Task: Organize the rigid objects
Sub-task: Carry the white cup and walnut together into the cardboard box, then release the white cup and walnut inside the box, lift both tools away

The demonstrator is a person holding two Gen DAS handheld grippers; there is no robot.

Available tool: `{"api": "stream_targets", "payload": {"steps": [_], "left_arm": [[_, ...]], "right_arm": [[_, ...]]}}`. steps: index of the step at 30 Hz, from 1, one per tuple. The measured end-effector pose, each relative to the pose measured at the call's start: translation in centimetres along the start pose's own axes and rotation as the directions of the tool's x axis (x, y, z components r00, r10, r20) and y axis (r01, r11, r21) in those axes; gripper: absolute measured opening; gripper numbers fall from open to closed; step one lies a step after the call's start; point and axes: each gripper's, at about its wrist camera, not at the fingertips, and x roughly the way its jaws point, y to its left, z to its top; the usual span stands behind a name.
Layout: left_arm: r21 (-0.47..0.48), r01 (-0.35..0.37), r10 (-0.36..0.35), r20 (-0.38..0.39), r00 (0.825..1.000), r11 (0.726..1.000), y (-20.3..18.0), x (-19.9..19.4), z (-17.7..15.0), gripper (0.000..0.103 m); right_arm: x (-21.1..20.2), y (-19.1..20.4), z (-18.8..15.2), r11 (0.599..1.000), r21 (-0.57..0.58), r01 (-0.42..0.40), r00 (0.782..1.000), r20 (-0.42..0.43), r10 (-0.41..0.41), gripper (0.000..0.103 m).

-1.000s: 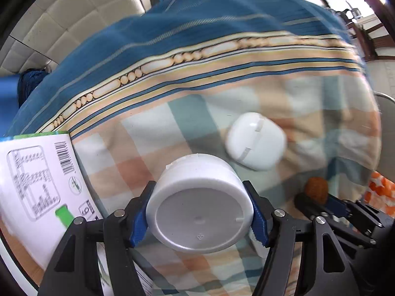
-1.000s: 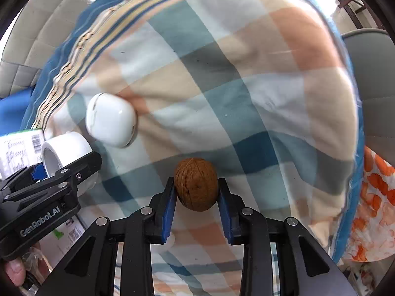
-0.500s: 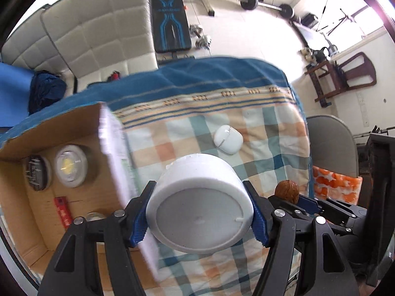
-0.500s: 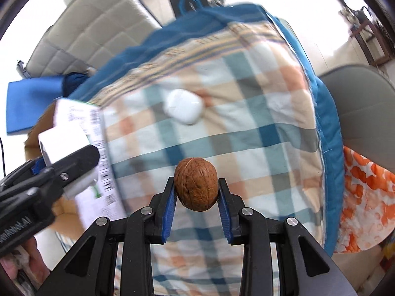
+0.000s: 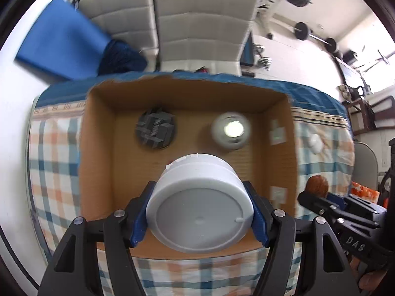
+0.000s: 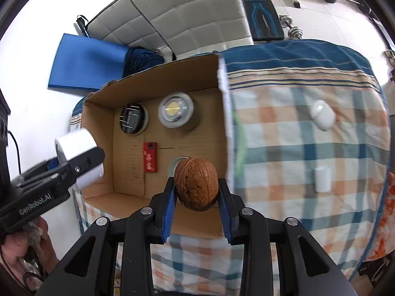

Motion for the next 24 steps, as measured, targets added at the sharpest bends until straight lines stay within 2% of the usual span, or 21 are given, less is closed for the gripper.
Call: {"api": "stream_targets", "payload": {"steps": [3,9,15,23,24], "left_arm": [[-0.037,-0.032,0.03,-0.047,0.998,0.999,3.6,2.8,-0.2,0.066],[-0.062,-0.068,0.057,-0.17,0.984,0.996,7.8,9.5,0.0,0.066],[-0.029,-0.089,0.08,-0.237,0.968,0.996,8.0,14.0,0.1,0.066],[-0.023,-0.092,0.081,-0.287,0.954,0.995,8.5,15.6,-0.1,0.066],[-0.025,-0.088,0.077,-0.283,0.956,0.996,8.4,15.4,0.0,0.068]], "right_arm": [[3.4,2.4,1.1,1.0,0.015,0.012,1.0,-0.015,-0.012,0.034],[9.8,4.6,3.1,0.996,0.023,0.089,0.994,-0.064,-0.087,0.034],[14.0,4.2,4.1,0.986,0.04,0.16,0.984,-0.091,-0.155,0.034],[16.0,3.1,4.4,0.974,0.048,0.22,0.97,-0.112,-0.214,0.036],[16.0,3.0,4.4,0.969,0.055,0.242,0.965,-0.117,-0.234,0.04]]}}
